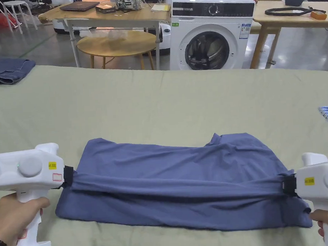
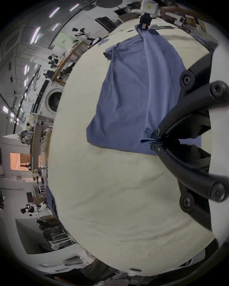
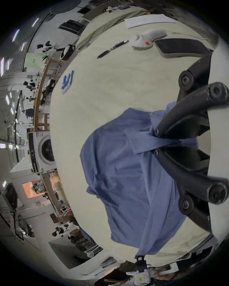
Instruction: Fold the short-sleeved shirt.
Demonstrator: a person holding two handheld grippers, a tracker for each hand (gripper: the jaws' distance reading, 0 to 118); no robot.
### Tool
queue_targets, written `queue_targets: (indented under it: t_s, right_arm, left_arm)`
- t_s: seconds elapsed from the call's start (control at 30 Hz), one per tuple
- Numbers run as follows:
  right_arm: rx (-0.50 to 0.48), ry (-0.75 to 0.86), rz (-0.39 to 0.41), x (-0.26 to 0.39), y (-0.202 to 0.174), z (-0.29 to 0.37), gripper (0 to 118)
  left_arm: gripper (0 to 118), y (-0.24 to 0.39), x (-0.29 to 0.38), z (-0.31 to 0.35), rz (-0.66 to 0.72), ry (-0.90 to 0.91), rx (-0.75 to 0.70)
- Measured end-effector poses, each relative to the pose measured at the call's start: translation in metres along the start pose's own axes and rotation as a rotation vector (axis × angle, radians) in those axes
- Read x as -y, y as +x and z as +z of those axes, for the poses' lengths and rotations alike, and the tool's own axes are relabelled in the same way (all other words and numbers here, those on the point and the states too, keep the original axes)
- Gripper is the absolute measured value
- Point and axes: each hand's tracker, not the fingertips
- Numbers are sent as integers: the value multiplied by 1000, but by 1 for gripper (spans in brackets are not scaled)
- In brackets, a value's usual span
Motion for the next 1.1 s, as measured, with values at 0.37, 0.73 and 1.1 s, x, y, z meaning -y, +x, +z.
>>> queue_targets:
  t_s: [0.37,0.73,1.1]
  right_arm:
    - [47,-30,30,-1,-6,-37,16]
    - [56,459,103,27,-55,40,60]
    - [37,778,113,71,-108,92,0]
  left_arm:
    - [0,5,2,-36,51,-74,-18]
    - [34,28,38,45,-16,320,45]
    - [0,69,92,115,-155,763,-98]
